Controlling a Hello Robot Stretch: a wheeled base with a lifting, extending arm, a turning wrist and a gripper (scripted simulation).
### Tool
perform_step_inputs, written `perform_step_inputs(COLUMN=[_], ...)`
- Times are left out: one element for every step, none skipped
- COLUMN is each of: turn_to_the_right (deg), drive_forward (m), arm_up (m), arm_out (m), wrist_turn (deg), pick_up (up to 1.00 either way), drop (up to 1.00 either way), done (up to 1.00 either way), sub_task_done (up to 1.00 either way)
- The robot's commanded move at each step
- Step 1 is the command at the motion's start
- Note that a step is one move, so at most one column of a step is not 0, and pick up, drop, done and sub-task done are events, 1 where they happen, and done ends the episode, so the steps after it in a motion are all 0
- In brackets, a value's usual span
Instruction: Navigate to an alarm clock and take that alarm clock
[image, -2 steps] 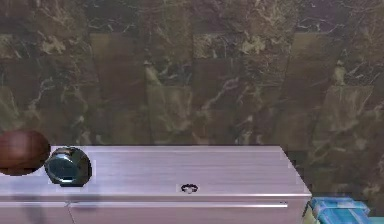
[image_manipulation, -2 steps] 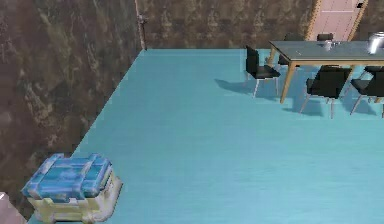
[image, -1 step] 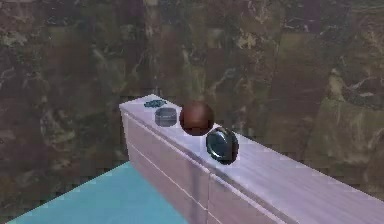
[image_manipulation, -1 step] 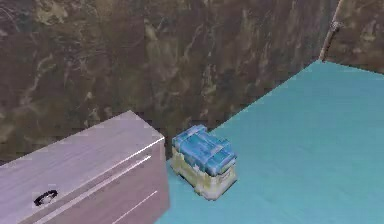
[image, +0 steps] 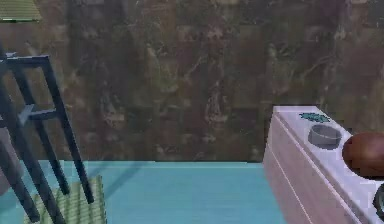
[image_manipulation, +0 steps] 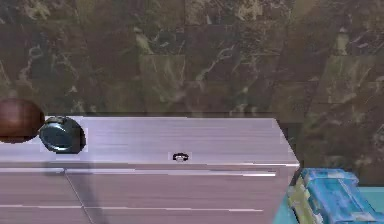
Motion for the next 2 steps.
perform_step_inputs(turn_to_the_right=[-30.0,45.0], drive_forward=[0.00,0.00], arm_up=[0.00,0.00], arm_out=[0.00,0.00], wrist_turn=[0.0,0.0], pick_up=[0.00,0.00], drop=[0.00,0.00], done=[0.00,0.00], sub_task_done=[0.00,0.00])
